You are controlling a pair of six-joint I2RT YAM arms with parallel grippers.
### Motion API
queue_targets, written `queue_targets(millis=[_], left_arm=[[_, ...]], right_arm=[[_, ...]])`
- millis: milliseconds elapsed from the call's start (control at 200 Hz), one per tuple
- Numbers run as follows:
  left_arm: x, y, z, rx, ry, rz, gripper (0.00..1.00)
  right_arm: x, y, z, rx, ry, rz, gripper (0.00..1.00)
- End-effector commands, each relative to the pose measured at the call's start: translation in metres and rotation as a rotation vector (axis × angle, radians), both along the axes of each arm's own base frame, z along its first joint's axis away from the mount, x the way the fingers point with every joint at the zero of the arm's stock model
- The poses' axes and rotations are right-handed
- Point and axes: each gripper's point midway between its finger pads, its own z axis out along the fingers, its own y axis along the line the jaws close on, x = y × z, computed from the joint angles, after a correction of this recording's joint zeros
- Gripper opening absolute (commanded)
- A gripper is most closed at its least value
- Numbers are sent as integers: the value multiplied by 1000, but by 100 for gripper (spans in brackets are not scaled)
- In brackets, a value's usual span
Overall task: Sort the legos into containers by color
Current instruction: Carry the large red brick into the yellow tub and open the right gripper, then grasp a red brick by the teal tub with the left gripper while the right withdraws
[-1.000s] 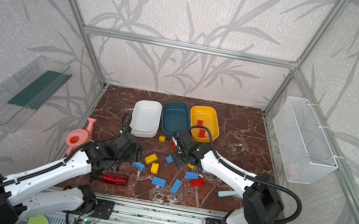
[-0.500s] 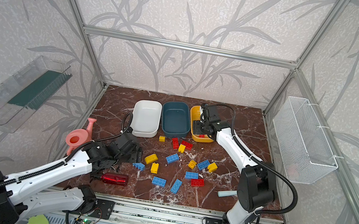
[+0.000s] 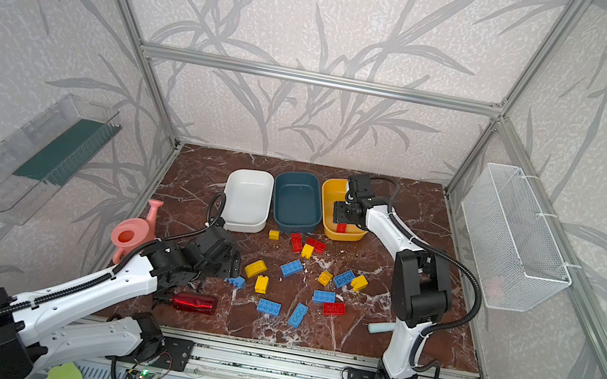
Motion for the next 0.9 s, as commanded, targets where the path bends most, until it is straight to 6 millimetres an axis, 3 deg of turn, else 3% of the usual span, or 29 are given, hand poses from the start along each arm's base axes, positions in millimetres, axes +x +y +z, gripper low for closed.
queue_targets(millis=[0,165,345,360,460,650,895], left_arm=[[0,1,6,-4,-9,5,87],[9,-9,7,-28,-16,1,86],[29,-30,14,-42,-10,-4,84],[31,-33,14,-44,-8,-4,84],[48,-49,16,-51,2,1,80],[78,-78,11,-74,21,37,75],[104,-117,-13,-22,56,37,72]], right_arm=[[6,4,15,19,-31,1,77],[0,1,33,32,-71,4,89],[-23,3,54,92,-89,20,90],[-28,3,63,110,-107,20,90],[-55,6,72,187,-139,26,90],[-111,0,65,289,-168,8,88],[-166,-20,61,340,-226,-30,86]])
